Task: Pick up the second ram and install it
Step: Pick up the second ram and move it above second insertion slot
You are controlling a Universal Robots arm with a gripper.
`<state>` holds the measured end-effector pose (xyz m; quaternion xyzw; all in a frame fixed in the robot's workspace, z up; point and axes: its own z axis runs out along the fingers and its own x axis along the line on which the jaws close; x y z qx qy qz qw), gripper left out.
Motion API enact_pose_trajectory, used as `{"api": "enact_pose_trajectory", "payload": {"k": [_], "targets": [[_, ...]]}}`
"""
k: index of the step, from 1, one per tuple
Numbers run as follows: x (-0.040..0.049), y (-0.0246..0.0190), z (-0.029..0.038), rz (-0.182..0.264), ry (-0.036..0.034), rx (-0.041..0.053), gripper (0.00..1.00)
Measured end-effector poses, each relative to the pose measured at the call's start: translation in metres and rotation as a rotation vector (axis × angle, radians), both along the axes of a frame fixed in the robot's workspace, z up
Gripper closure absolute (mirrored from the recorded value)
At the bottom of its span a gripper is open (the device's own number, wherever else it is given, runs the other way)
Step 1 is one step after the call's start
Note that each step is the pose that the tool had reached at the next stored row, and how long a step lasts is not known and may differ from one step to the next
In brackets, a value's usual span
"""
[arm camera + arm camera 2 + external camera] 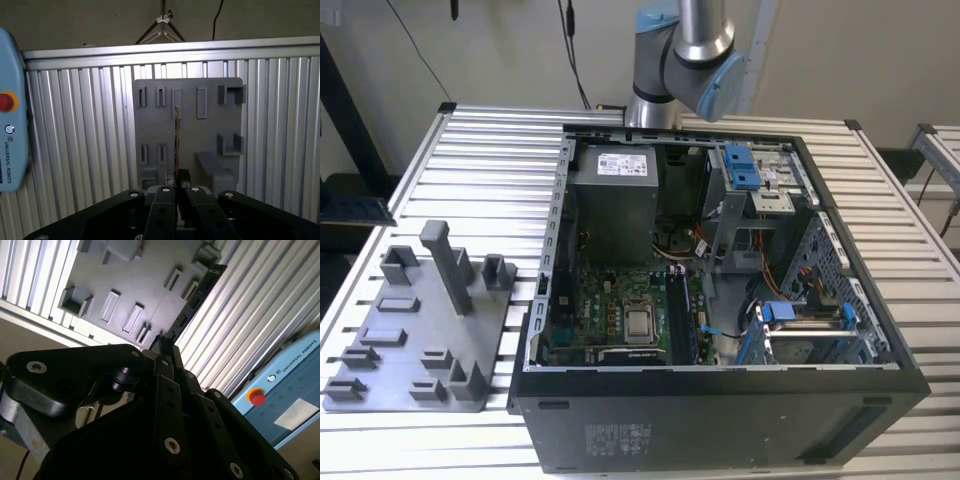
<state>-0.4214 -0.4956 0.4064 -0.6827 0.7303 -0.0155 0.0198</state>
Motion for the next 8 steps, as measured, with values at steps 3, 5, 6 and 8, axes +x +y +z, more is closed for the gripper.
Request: {"api": "enact_pose_trajectory", "payload": {"k": [3, 5, 6, 8], "targets": [[0.0027, 0.0, 0.0, 0.0, 0.0, 0.0, 0.86], [0.0044, 0.0, 0.0, 0.0, -0.0001, 0.0, 0.86], [0.0052, 0.0, 0.0, 0.0, 0.0, 0.0, 0.86], [0.0068, 0.0, 0.0, 0.0, 0.0, 0.0, 0.86]]}}
